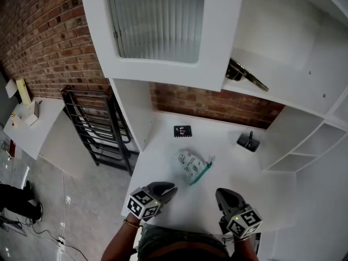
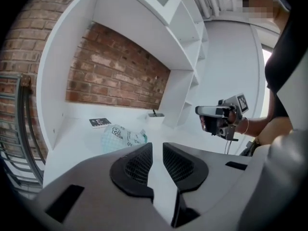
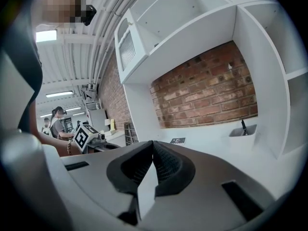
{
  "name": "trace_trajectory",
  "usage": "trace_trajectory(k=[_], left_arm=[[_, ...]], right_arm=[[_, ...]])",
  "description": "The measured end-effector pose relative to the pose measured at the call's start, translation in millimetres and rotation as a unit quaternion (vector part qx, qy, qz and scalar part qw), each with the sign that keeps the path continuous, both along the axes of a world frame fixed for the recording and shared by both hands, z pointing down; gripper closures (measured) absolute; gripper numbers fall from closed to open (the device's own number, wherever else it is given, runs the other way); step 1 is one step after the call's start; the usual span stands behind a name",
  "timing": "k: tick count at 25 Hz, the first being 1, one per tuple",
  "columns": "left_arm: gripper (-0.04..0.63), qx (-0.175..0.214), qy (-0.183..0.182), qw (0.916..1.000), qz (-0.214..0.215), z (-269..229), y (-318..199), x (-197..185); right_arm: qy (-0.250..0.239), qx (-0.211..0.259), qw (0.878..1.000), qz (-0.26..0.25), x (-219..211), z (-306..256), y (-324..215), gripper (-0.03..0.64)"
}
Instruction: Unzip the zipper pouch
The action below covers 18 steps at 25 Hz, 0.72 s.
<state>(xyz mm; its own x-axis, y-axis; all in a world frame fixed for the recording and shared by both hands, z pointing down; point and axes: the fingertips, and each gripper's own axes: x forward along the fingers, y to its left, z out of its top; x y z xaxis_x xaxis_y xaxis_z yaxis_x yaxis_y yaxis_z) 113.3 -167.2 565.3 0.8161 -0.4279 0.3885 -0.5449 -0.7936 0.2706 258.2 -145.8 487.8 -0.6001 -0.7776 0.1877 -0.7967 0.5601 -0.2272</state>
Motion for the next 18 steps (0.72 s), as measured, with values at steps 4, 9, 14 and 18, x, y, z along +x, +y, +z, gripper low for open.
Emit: trace_trajectory(k=[4, 9, 14, 18], left_arm=[[0.557, 0.014, -0.017, 0.9997, -0.011, 1, 11, -10], [0.586, 0.017, -0.005, 0.9995, -0.025, -3, 23, -17], [0.591, 0.023, -0.014, 0.9991, -0.033, 2, 27, -23], [0.591, 0.029, -0.023, 0.9988, -0.031, 3, 28, -23]], right_arm=[[0.000, 0.000, 1.000, 0.002, -5, 0, 3, 0.615], [0.015, -0.004, 1.000, 0.003, -7, 2, 6, 0.616], [0.038, -0.015, 0.999, 0.003, -7, 8, 8, 0.617], [0.043, -0.014, 0.999, 0.005, -8, 10, 8, 0.615]])
